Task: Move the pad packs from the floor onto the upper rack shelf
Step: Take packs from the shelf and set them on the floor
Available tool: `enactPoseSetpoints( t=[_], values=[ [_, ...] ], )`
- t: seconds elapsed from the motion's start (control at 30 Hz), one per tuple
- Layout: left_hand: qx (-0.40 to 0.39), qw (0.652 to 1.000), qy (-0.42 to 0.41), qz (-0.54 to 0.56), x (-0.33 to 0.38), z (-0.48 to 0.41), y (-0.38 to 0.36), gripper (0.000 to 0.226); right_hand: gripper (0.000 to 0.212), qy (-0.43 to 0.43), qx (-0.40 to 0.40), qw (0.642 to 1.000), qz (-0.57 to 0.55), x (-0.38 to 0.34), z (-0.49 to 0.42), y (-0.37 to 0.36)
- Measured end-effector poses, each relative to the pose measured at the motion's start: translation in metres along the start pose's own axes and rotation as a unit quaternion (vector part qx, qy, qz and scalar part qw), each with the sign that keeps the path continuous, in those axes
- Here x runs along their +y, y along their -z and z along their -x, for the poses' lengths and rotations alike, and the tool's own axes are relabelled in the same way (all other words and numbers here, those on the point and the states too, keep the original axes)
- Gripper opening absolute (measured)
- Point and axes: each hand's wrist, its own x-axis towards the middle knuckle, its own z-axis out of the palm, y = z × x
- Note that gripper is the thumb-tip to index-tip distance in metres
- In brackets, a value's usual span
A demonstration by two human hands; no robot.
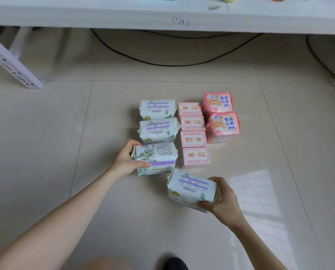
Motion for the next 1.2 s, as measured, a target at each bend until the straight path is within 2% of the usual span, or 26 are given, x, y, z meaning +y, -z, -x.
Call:
enactPoseSetpoints(
  t=[0.23, 0.37, 0.5, 0.6, 0.67, 0.77, 1.2],
  values=[
    [-0.005, 1.0, 0.006, 0.015, -0.022, -0.014, -0.01, 0.074, 0.063, 0.03, -0.039, 0.999, 0.001, 0.017, -0.015, -0.033],
    [-0.017, 0.997, 0.034, 0.074, -0.027, -0.015, -0.009, 0.09, 0.073, 0.056, -0.05, 0.997, 0.003, 0.017, -0.021, -0.052],
    [-0.016, 0.988, 0.085, 0.127, -0.03, -0.009, -0.01, 0.07, 0.082, 0.06, -0.04, 0.997, -0.02, 0.013, -0.02, -0.067],
    [-0.027, 0.982, 0.106, 0.151, -0.029, -0.008, -0.01, 0.039, 0.071, 0.047, -0.026, 0.997, -0.051, 0.012, -0.021, -0.074],
    [-0.015, 0.98, 0.119, 0.158, -0.026, -0.011, -0.01, 0.029, 0.06, 0.039, -0.029, 0.998, -0.051, 0.011, -0.025, -0.079],
    [0.001, 0.981, 0.126, 0.148, -0.023, -0.018, -0.01, 0.034, 0.046, 0.031, -0.027, 0.998, -0.056, 0.01, -0.033, -0.086],
    [0.013, 0.989, 0.096, 0.112, -0.008, -0.035, -0.01, 0.038, 0.05, 0.037, 0.012, 0.997, -0.069, 0.004, -0.042, -0.102]
  ],
)
